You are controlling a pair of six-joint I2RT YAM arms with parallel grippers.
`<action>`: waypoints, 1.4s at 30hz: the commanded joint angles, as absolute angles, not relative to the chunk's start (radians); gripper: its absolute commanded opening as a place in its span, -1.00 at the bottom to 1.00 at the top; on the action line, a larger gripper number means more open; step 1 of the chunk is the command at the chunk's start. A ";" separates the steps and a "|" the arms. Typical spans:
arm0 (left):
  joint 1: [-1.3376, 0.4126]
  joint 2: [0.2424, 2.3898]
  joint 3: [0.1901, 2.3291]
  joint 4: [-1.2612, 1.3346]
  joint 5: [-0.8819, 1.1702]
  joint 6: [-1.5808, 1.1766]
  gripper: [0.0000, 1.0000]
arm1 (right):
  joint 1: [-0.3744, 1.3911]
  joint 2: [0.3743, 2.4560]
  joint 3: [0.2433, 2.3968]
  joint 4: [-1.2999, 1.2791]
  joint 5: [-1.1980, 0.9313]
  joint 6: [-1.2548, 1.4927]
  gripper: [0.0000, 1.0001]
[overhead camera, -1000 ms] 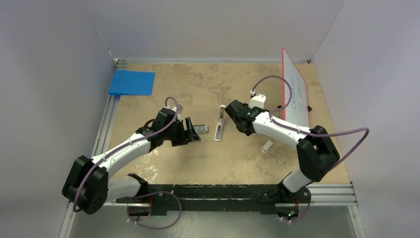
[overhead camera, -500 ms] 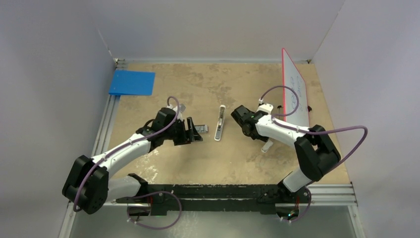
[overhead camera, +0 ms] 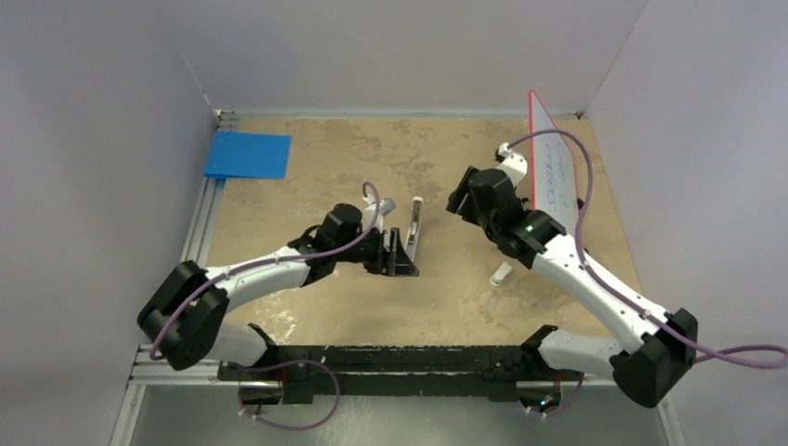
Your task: Load the staples into the stapler
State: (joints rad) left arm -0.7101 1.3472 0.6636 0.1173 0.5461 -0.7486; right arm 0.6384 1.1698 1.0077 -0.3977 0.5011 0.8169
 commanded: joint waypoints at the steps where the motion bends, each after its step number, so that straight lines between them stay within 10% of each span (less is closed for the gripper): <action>1: -0.800 1.448 0.752 0.355 0.568 -0.778 0.31 | 0.640 1.126 1.138 -0.307 0.418 0.695 0.26; 31: -1.124 2.210 1.441 0.352 0.149 -0.517 0.29 | 0.637 0.863 1.186 -0.327 0.420 0.812 0.28; 42: -1.178 2.219 1.429 0.397 -0.090 -0.283 -0.49 | 0.638 0.840 1.146 -0.327 0.438 0.801 0.28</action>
State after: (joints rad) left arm -1.1534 2.2440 1.4387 0.3218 0.0196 -0.4248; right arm 0.6392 0.8570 1.1503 -0.3782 0.4271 0.8242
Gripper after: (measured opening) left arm 0.363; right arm 0.638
